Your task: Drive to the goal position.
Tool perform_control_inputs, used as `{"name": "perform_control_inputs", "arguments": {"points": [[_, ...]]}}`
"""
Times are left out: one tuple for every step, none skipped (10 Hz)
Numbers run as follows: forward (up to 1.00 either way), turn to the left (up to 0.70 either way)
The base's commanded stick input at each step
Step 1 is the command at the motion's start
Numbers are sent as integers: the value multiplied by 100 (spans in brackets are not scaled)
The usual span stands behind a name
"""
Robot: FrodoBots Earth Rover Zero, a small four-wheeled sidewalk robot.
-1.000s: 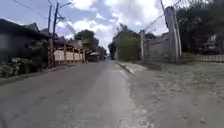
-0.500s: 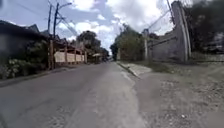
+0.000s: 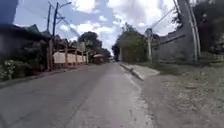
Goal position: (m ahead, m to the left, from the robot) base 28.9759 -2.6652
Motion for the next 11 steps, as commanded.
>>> {"name": "perform_control_inputs", "arguments": {"points": [[100, 0], [100, 0], [100, 0], [100, 0], [100, 0], [100, 0], [100, 0], [100, 0], [100, 0], [100, 0], [100, 0]]}}
